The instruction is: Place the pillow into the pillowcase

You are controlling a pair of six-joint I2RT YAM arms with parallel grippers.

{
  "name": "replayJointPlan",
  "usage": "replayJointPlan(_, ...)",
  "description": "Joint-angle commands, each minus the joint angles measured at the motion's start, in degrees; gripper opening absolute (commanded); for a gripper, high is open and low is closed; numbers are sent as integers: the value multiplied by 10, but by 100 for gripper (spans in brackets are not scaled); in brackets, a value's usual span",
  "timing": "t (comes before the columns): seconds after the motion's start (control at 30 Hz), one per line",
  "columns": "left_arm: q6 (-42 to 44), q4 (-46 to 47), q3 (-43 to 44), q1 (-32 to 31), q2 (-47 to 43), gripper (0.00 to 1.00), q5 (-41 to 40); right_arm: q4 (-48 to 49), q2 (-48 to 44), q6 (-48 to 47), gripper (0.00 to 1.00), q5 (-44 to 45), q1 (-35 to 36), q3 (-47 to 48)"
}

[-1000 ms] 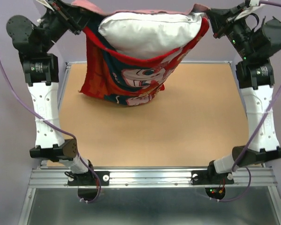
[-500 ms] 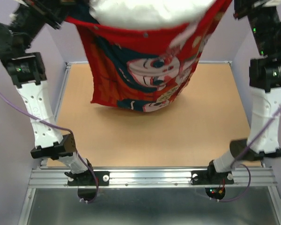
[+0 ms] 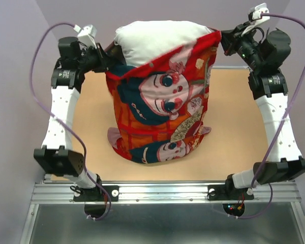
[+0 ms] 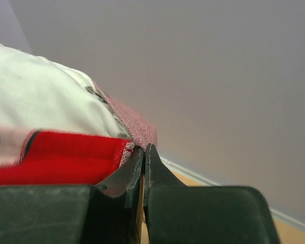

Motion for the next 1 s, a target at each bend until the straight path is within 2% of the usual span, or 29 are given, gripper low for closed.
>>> replayJointPlan(0.0, 133, -125, 23, 2, 5, 0, -22, 16, -10, 2, 1, 16, -2, 21)
replayJointPlan(0.03, 136, -132, 62, 7, 13, 4, -26, 14, -9, -2, 1, 22, -3, 28)
replayJointPlan(0.07, 136, -137, 86, 17, 18, 12, -12, 12, -6, -2, 1, 26, -2, 30)
replayJointPlan(0.1, 128, -146, 110, 48, 24, 18, 11, 12, -7, -2, 1, 31, -2, 30)
replayJointPlan(0.13, 121, -149, 152, 57, 34, 21, 43, 12, -6, -2, 1, 30, -2, 31)
replayJointPlan(0.2, 110, -146, 172, 71, 36, 21, 66, 12, -3, -2, 1, 23, -3, 37)
replayJointPlan(0.3, 84, -99, 147, 72, 16, 17, 100, 12, 0, 19, 1, -5, -3, 55)
replayJointPlan(0.43, 50, -28, 119, 73, -14, 36, 101, 12, 2, 39, 1, -23, -2, 75)
replayJointPlan(0.6, 27, -25, 147, 74, -1, 41, 99, 12, 0, 39, 0, -21, -2, 78)
replayJointPlan(0.63, 27, -27, 149, 75, 2, 41, 96, 12, -1, 39, 1, -26, -2, 78)
replayJointPlan(0.7, 29, -34, 139, 74, 5, 4, 81, 12, -4, 41, 1, -22, -2, 78)
replayJointPlan(0.73, 29, -36, 135, 74, 8, 0, 85, 12, -4, 41, 1, -23, -2, 81)
replayJointPlan(0.97, 40, -45, 137, 74, 35, 0, 92, 12, -5, 45, 1, -29, -2, 103)
